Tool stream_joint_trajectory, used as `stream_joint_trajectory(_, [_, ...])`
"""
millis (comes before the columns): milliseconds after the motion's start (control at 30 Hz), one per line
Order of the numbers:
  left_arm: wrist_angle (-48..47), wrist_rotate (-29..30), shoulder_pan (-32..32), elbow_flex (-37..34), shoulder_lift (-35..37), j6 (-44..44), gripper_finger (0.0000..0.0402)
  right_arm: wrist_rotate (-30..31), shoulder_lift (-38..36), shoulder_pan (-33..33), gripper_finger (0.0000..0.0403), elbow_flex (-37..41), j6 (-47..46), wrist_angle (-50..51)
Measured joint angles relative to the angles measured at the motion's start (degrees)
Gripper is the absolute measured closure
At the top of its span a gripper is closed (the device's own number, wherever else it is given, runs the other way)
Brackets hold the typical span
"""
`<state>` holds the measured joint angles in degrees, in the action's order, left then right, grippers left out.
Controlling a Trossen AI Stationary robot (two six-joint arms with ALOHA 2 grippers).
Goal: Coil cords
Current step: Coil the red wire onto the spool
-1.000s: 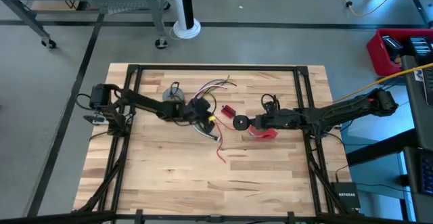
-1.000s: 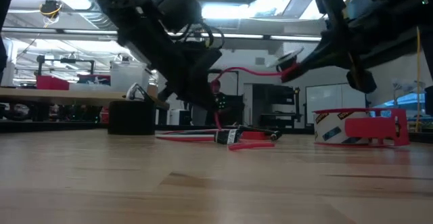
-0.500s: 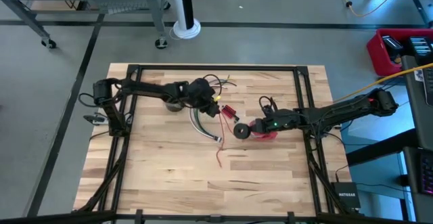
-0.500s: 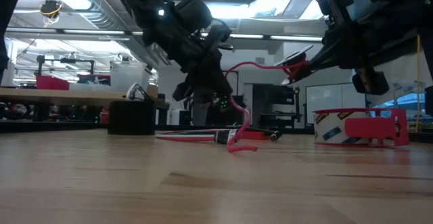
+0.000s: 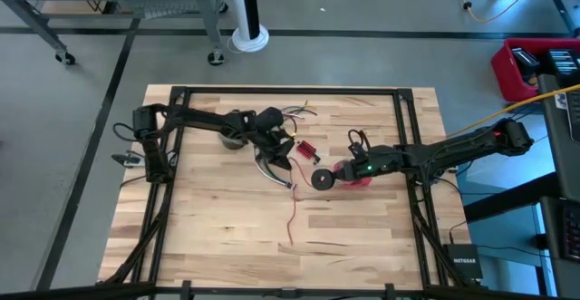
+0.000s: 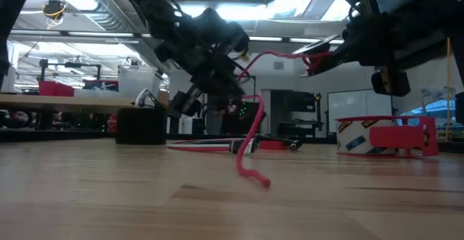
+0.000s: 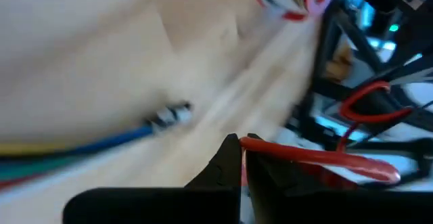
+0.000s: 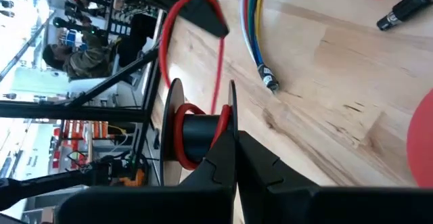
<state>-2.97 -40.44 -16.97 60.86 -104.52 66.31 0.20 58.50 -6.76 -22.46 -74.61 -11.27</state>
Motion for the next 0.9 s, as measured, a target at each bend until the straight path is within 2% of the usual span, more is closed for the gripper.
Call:
stream_joint_trajectory(167, [8.2,-8.5,0.0,0.0,-4.3,12.6,0.0400,0.0,0.0,0.0,0.0400,0.0,0.0,2.7])
stream_joint_trajectory(333, [11.5,-12.0,-0.8,0.0,-7.0,20.2,0.0400,-1.4,0.0,0.0,0.0400,0.0,1.2,3.6])
stream_joint_trajectory(433, [12.8,-11.6,-2.5,0.0,-7.6,20.3,0.0400,-2.8,0.0,0.0,0.0400,0.0,2.8,2.9])
stream_joint_trajectory(633, [13.1,-6.3,-6.1,0.0,-7.7,20.1,0.0400,-5.1,0.0,0.0,0.0400,0.0,5.5,0.3])
stream_joint_trajectory(900, [18.6,-5.2,-6.6,0.0,-7.7,24.2,0.0400,1.9,0.0,0.0,0.0400,0.0,4.1,6.8])
